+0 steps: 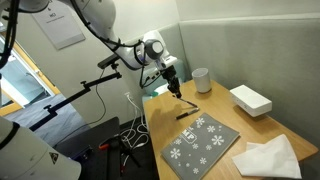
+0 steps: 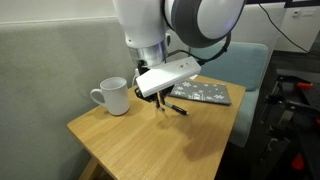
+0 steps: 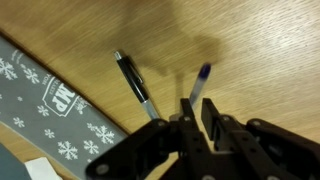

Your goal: Fold the mat in half and then remove the pen from the mug and put them on the table

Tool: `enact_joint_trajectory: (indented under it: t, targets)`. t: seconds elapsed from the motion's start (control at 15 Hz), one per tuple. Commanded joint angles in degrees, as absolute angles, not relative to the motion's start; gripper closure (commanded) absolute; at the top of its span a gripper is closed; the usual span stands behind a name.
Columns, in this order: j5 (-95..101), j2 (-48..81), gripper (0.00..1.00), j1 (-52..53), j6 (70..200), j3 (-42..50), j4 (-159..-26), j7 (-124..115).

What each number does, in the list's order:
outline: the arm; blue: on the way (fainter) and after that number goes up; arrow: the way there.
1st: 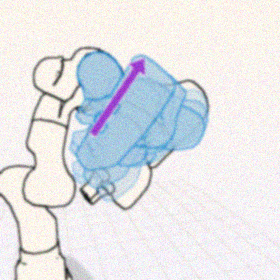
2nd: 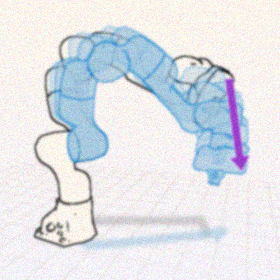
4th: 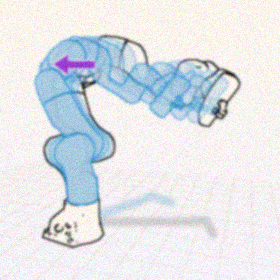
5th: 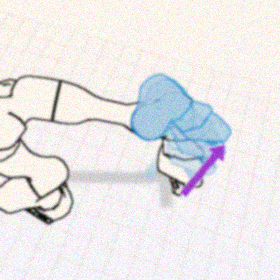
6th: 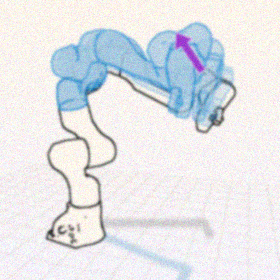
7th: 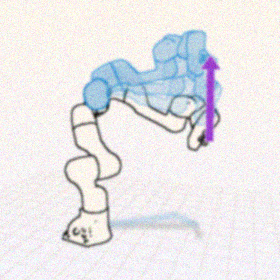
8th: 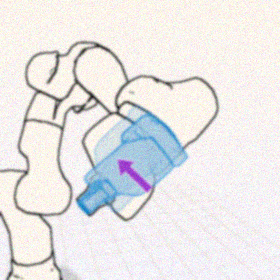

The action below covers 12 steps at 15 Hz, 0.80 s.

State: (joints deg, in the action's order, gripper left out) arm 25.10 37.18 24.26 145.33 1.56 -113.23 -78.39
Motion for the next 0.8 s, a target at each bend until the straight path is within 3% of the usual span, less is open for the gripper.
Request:
enact_joint_trajectory:
  t: [0.0,0.47,0.73]
  targets:
    - [23.3,37.0,0.50,24.6,145.0,1.7,-112.7,-75.5]
    - [19.2,30.3,0.00,21.8,145.9,-0.8,-117.0,-67.1]
    - [10.9,23.4,0.00,16.9,145.8,-5.1,-120.8,-54.0]
